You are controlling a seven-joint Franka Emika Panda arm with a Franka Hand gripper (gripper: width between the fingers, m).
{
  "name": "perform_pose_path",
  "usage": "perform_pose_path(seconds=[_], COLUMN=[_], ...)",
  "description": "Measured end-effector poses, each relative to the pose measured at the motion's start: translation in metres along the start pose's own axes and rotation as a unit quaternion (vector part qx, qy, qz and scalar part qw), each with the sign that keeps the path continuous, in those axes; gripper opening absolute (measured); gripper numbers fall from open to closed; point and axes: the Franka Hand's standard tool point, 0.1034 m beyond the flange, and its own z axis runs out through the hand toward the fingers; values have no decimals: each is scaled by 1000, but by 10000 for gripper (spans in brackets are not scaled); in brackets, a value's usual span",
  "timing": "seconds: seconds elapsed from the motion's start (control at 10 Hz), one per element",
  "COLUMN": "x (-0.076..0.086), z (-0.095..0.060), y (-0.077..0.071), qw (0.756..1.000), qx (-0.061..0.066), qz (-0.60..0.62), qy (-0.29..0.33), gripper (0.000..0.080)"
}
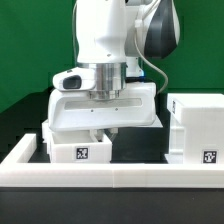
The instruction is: Assemble drawer
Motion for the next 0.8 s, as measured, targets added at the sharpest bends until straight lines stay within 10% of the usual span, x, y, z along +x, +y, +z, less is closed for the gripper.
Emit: perform_pose_path(seconds=[0.8], x=[2], z=[-8], y=[-7], qw=[983], qx=[23], qz=[-181], qy=[-38], gripper=[41])
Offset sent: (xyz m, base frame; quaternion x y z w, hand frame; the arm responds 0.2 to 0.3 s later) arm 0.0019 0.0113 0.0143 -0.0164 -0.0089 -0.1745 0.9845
